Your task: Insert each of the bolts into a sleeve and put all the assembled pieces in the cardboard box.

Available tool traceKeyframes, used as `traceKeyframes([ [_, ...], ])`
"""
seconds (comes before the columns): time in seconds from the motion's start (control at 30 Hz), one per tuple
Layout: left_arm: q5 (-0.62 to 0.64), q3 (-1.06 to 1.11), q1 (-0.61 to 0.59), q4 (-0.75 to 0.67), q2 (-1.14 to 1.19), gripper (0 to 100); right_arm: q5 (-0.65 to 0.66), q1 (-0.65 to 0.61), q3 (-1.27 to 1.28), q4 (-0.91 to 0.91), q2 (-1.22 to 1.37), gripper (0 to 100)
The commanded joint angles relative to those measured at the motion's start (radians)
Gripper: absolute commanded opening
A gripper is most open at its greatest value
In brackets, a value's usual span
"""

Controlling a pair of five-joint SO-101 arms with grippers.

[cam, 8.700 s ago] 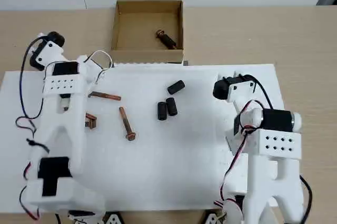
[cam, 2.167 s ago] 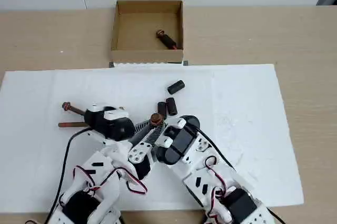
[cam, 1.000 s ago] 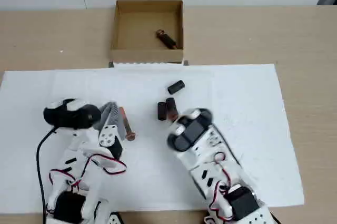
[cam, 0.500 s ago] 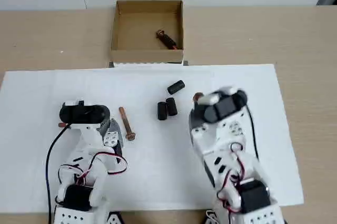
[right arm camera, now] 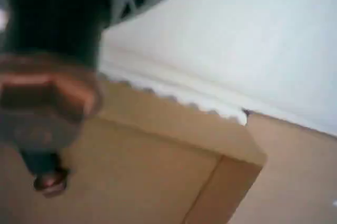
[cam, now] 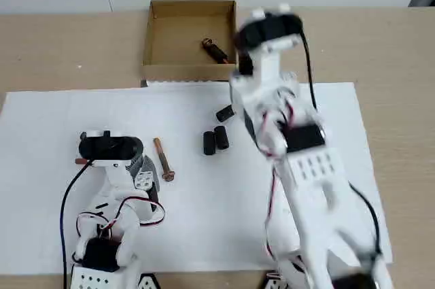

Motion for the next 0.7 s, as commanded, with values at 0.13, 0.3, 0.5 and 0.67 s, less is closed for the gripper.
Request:
traceKeyframes([
  [0.13,-0.005,-0.004,-0.009,0.000,-0.008,1,0.054,0.004,-0.399,-0.148,0.397,0.3],
  [0.3,-0.003,-0.004,-0.009,0.000,-0.008,1,0.091,0.001,-0.640,-0.168,0.645,0.3],
  [0.5,-0.003,-0.004,-0.009,0.000,-0.008,1,0.199,-0.031,-0.891,-0.166,0.915,0.8],
  [0.67,-0.003,-0.004,-0.009,0.000,-0.008,1,0.252,-0.044,-1.011,-0.159,1.041,5.1],
])
